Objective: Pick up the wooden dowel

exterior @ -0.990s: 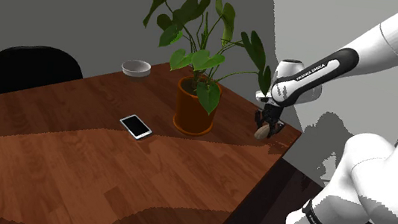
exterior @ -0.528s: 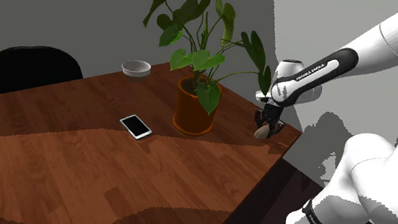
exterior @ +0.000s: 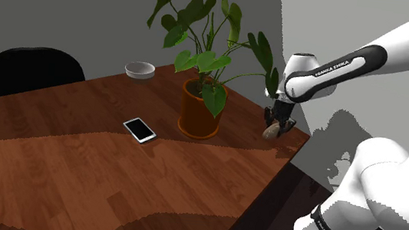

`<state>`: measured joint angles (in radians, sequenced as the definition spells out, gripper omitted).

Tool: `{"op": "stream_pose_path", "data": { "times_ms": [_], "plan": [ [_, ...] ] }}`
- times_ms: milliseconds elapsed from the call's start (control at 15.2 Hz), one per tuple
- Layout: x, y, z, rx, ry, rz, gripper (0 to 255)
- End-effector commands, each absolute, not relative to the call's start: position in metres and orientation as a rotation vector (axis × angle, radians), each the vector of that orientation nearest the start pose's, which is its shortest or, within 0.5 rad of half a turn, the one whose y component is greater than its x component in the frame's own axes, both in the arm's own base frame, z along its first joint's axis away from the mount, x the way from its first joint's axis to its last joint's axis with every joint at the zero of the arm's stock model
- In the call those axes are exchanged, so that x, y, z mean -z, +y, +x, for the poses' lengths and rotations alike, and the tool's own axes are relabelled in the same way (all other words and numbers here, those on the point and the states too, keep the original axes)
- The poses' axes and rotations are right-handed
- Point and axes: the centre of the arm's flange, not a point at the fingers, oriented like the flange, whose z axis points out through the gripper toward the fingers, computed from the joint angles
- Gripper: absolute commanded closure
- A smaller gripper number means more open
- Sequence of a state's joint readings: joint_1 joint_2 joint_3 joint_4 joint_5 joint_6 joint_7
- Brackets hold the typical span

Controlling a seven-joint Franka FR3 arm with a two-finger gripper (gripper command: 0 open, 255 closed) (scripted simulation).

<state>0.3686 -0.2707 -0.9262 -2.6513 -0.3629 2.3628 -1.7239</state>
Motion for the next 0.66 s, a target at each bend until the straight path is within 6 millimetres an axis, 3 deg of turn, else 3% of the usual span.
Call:
{"op": "stream_pose_path", "data": {
  "times_ms": [0,462,594],
  "plan": [
    [-0.298,-0.203,0.348,-0.095,-2.056,-2.277,255],
    [-0.335,-0.203,0.348,-0.095,-2.056,-2.277,255],
    [-0.336,-0.203,0.348,-0.096,-2.056,-2.277,255]
  ]
}}
